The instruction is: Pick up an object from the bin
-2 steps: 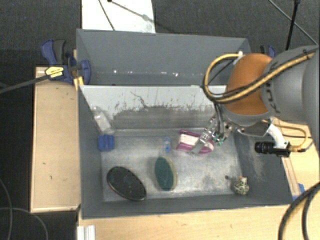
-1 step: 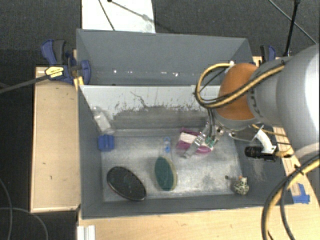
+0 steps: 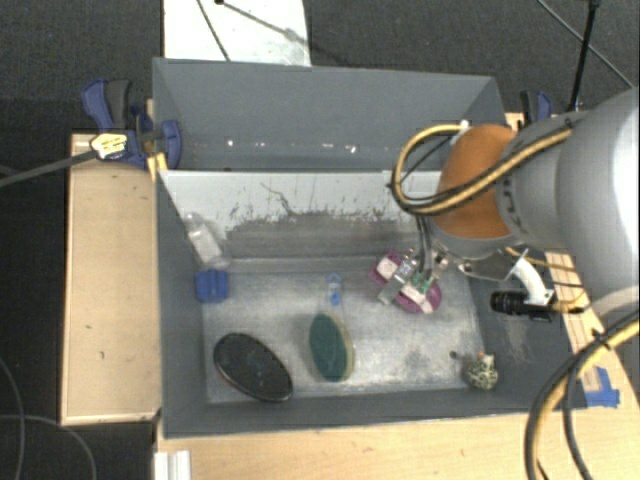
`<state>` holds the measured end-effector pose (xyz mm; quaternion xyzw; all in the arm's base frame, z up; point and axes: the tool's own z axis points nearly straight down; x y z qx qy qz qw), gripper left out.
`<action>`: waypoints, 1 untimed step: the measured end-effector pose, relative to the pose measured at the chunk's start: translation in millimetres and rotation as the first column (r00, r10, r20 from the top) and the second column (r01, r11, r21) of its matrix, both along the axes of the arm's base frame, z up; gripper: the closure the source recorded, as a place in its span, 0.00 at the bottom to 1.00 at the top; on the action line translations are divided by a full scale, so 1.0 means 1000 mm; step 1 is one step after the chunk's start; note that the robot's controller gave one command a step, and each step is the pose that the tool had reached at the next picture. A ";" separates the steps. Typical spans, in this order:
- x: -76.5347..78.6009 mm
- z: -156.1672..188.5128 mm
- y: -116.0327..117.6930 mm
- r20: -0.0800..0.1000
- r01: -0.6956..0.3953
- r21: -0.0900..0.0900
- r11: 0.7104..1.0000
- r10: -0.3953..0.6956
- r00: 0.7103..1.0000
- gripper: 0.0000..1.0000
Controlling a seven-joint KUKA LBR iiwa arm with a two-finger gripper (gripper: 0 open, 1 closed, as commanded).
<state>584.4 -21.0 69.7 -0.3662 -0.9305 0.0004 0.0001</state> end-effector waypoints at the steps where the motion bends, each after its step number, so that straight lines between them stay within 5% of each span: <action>1: -0.005 0.117 -0.017 0.009 -0.005 -0.001 1.000 0.005 1.000 1.00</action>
Offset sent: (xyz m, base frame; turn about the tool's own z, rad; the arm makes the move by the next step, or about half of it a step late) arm -0.0068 -0.0157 0.1123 -0.0066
